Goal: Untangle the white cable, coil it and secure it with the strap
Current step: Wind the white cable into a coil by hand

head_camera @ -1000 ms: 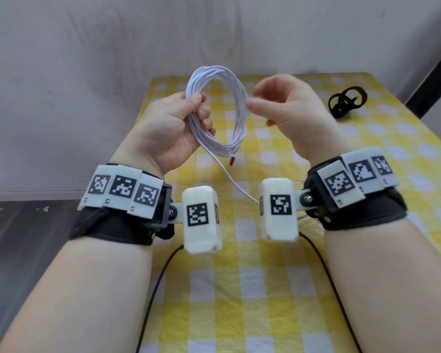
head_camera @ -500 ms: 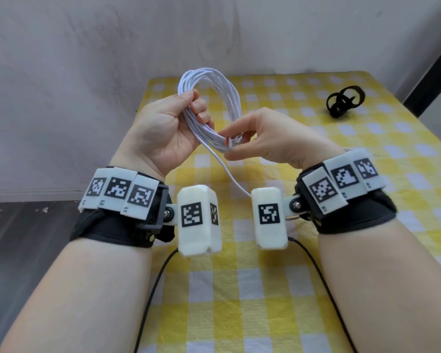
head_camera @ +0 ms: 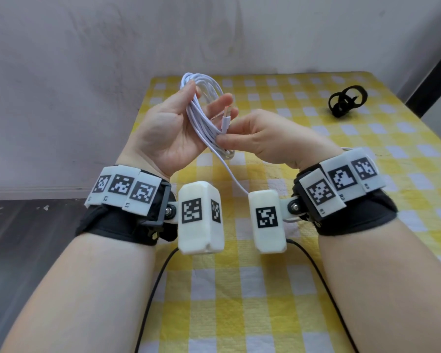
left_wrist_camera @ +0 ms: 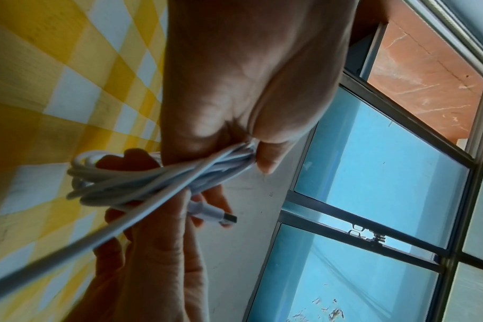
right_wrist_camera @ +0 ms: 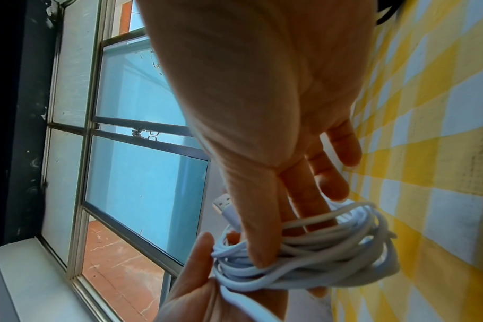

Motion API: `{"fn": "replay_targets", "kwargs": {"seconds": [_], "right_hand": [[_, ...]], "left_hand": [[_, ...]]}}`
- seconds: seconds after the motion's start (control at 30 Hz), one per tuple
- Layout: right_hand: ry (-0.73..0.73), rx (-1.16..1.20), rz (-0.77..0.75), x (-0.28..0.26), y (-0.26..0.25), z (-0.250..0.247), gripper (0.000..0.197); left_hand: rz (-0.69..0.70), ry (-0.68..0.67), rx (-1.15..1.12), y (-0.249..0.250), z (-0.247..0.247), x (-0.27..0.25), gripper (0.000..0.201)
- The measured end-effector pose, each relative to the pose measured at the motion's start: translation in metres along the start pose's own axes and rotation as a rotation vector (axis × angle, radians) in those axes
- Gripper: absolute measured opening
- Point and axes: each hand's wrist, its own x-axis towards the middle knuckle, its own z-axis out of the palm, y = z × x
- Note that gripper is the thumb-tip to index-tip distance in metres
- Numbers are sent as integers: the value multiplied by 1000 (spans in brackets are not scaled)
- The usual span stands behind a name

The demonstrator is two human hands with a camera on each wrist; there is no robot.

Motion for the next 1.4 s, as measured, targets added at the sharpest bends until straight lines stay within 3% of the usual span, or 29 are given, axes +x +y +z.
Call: {"fn": "replay_targets", "kwargs": {"seconds": [0.13, 0.27, 0.4, 0.5, 0.7, 0.87, 0.97, 1.03, 1.13, 1.2, 1.27, 1.4], "right_hand": [[-4, 2, 20, 0, -2, 0, 28], [-40, 6, 23, 0, -4, 2, 29], [-96, 134, 27, -5, -7, -1, 30], [-102, 38, -44, -3, -7, 0, 26], [-75, 54, -75, -1, -3, 0, 11], [130, 215, -58, 0, -3, -5, 18], [149, 332, -21, -1, -4, -8, 22], [140, 361, -20, -2, -5, -11, 25], [112, 379, -20, -1, -7, -11, 27], [77, 400, -23, 0, -8, -12, 26], [30, 449, -37, -1, -7, -14, 26], [-4, 473, -80, -1, -5, -16, 22]], "left_hand": [[-17, -44, 43, 0, 2, -1, 50], [-15, -37, 12, 0, 2, 2, 34], [1, -25, -69, 3, 1, 5, 39], [24, -17, -104, 3, 0, 6, 50], [34, 173, -161, 4, -3, 9, 27], [-89, 314, 364, 9, -8, 4, 26], [56, 433, 677, 9, -7, 4, 15], [230, 375, 853, 12, -7, 5, 34], [440, 40, 1070, 13, -1, 0, 67], [515, -97, 1299, 11, 5, -2, 57], [551, -71, 1516, 10, 7, 0, 40], [435, -14, 1579, 9, 6, 0, 22]]}}
